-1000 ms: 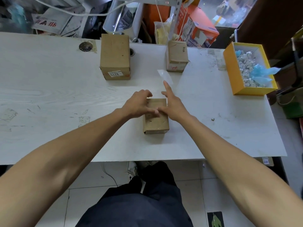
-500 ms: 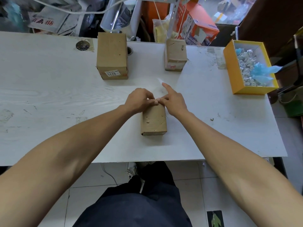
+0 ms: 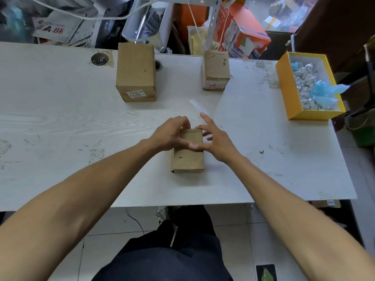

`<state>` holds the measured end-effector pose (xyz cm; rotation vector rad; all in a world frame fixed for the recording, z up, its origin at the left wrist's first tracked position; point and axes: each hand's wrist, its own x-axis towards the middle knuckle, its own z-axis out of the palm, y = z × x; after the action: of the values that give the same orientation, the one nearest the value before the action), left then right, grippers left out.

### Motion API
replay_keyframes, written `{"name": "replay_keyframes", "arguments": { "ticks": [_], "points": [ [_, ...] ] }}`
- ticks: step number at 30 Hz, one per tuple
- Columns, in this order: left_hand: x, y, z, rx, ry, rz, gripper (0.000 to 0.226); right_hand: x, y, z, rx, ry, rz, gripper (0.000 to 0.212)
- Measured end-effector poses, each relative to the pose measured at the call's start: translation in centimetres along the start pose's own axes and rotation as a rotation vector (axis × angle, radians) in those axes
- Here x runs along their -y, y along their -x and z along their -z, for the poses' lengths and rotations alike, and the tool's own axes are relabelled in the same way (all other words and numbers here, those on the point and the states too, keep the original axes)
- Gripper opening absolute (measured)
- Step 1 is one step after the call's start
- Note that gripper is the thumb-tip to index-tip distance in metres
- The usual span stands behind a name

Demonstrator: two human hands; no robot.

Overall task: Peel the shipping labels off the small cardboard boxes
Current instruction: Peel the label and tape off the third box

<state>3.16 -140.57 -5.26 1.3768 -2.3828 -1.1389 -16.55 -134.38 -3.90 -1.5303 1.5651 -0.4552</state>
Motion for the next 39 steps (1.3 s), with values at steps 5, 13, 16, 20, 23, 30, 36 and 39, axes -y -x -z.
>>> {"name": "replay_keyframes", "arguments": {
  "ticks": [5, 13, 16, 20, 23, 30, 36, 39],
  "points": [
    [-0.4, -0.1, -1.5, -0.237, 0.230, 0.085, 0.022, 0.5, -0.9, -0.8, -0.257, -0.145, -0.069, 0.081],
    [2.2, 6.4, -2.1, -0.020, 0.205, 0.093, 0.129, -2.0, 3.4, -2.2, 0.042, -0.097, 0.052, 0.138],
    [2.0, 4.6, -1.9, -0.170, 0.231, 0.108, 0.078, -1.5, 2.4, -2.5, -0.071, -0.117, -0.016, 0.125],
    [1.5, 1.9, -1.3, -0.293, 0.213, 0.092, 0.036, -0.3, -0.1, -2.6, -0.276, -0.055, -0.067, 0.097],
    [1.3, 0.7, -0.9, -0.310, 0.185, 0.110, 0.038, 0.9, -1.6, -2.5, -0.331, 0.015, -0.077, 0.083],
    [0.0, 0.1, 0.7, -0.291, -0.067, 0.206, 0.038, 2.2, -1.4, -1.0, -0.220, 0.093, -0.085, 0.067],
    [-2.4, 0.0, 5.7, -0.164, -0.132, 0.201, 0.037, 6.8, -2.9, 2.8, -0.245, -0.065, -0.227, 0.020],
    [-4.5, 0.2, 8.8, -0.078, -0.129, 0.144, 0.032, 9.9, -3.0, 5.1, -0.140, -0.210, -0.267, 0.013]
  ]
}}
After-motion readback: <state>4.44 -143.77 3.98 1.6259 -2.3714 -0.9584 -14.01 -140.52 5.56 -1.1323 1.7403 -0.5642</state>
